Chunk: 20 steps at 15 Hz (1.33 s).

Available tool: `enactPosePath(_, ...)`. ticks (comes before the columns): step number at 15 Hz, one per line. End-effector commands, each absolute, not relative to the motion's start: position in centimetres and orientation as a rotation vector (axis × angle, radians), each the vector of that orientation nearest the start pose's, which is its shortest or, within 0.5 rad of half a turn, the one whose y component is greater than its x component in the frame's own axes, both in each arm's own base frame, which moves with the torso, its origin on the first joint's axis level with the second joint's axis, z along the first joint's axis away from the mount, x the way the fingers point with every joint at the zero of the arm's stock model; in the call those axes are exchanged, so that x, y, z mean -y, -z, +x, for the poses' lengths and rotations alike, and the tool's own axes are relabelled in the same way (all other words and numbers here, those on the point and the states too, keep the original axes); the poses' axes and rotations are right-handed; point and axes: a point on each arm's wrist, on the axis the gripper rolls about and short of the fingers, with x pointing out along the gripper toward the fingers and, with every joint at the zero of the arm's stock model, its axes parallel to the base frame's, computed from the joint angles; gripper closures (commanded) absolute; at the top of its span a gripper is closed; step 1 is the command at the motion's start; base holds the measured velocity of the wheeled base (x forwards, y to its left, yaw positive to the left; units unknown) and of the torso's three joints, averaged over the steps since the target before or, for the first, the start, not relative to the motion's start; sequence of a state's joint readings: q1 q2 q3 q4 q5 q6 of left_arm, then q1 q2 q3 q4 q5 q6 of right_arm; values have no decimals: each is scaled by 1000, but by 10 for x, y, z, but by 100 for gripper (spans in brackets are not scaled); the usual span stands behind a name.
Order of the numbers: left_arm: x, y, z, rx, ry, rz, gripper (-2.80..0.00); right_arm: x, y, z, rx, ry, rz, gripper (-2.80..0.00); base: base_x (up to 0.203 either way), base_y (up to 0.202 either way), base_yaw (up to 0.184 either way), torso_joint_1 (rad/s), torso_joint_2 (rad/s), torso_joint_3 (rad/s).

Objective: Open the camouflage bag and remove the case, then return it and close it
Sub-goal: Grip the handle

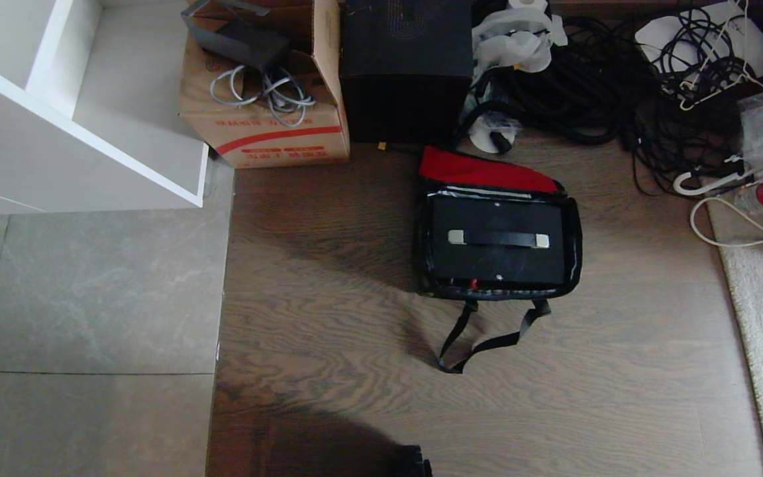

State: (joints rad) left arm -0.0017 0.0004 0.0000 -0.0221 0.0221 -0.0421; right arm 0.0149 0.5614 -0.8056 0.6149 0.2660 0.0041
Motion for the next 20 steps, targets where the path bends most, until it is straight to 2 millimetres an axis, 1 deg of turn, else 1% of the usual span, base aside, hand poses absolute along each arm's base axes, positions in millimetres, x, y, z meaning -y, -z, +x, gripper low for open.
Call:
enactPosePath(1,-1,-75,-22,14,-21,-43,0,-11,-241,79,-664,-347,80,0,0,0,0,0,0,0)
enactPosePath(3,-1,-75,-22,14,-20,-43,0,-19,-228,138,-757,-429,59,0,0,0,0,0,0,0)
enactPosePath(5,-1,-76,-22,15,-22,-43,0,-27,-206,193,-769,-490,44,0,0,0,0,0,0,0)
enactPosePath(7,-1,-76,-22,15,-22,-43,0,-34,-181,231,-767,-534,34,0,0,0,0,0,0,0)
enactPosePath(9,-1,-75,-22,14,-21,-43,0,-40,-158,257,-735,-619,53,0,0,0,0,0,0,0)
enactPosePath(10,-1,-75,-22,14,-21,-43,0,-44,-148,271,-717,-661,57,-280,0,0,0,0,0,0)
enactPosePath(12,-1,-75,-22,15,-21,-43,0,-67,-141,297,-672,-742,-26,-280,0,0,0,0,0,0)
enactPosePath(13,-1,-76,-22,16,-21,-43,0,-78,-138,307,-650,-731,-107,-280,0,0,0,0,0,0)
enactPosePath(14,-1,-75,-22,14,-20,-43,0,-90,-137,310,-642,-696,-189,-280,0,0,0,0,0,0)
enactPosePath(15,0,-75,-22,15,-21,-43,0,-97,-136,311,-628,-657,-281,-280,0,0,0,0,0,0)
enactPosePath(17,-1,-75,-22,14,-21,-43,0,-104,-136,321,-546,-574,-502,-280,0,0,0,0,0,0)
enactPosePath(19,-1,-75,-22,15,-21,-43,0,-107,-139,331,-405,-488,-739,-280,0,0,0,0,0,0)
enactPosePath(20,-1,-75,-22,15,-21,-43,0,-107,-141,338,-327,-380,-872,-280,0,0,0,0,0,0)
